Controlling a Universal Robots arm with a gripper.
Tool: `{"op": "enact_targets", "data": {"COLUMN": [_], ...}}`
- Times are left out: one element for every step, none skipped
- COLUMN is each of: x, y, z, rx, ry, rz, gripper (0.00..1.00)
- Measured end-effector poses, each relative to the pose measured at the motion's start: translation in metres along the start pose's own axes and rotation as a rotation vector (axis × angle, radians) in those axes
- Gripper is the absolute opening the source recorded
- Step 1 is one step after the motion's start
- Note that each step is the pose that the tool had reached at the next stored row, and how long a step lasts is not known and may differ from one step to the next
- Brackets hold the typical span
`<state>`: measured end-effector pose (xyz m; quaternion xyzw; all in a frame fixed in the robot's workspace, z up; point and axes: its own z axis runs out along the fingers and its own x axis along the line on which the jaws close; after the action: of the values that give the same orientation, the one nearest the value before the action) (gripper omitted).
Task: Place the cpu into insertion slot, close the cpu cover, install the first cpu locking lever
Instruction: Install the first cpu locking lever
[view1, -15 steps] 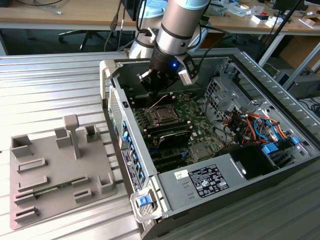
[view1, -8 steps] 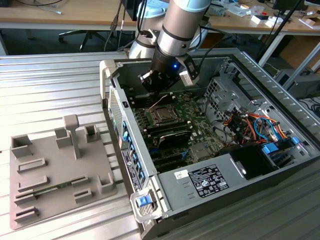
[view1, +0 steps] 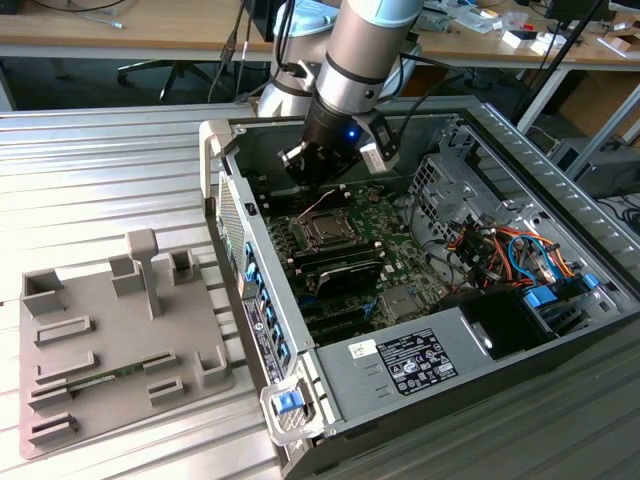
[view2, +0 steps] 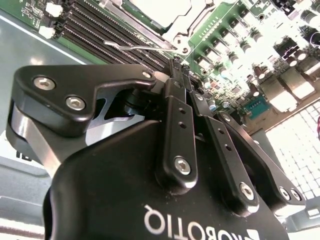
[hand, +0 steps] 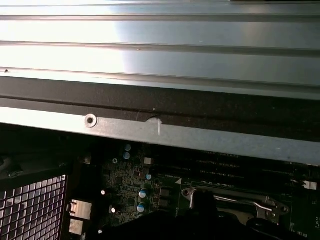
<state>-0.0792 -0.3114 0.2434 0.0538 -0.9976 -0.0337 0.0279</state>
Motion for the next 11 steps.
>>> {"op": "enact_targets", "data": {"x": [-0.0003, -0.0007, -0.0009, -0.0011, -0.0014, -0.0018, -0.0021, -0.0026, -0.0032, -0.0035, -0.0038], "y": [0.0, -0.0001, -0.0001, -0.0002, -0.0003, -0.0003, -0.0004, -0.0005, -0.0003, 0.0004, 0.0013], "z": [0.0003, 0.0006, 0.0008, 0.0012, 0.0015, 0.002, 0.0024, 0.0032, 0.004, 0.0047, 0.0052], "rx": [0.0, 0.0, 0.0, 0.0001, 0.0001, 0.0002, 0.0002, 0.0003, 0.0006, 0.0008, 0.0008], "ry": [0.0, 0.0, 0.0001, 0.0001, 0.0001, 0.0002, 0.0003, 0.0004, 0.0008, 0.001, 0.001], "rz": [0.0, -0.001, -0.001, -0.002, -0.002, -0.003, -0.004, -0.006, -0.009, -0.012, -0.014], "gripper": [0.11, 0.11, 0.11, 0.11, 0.11, 0.11, 0.11, 0.11, 0.11, 0.11, 0.11]}}
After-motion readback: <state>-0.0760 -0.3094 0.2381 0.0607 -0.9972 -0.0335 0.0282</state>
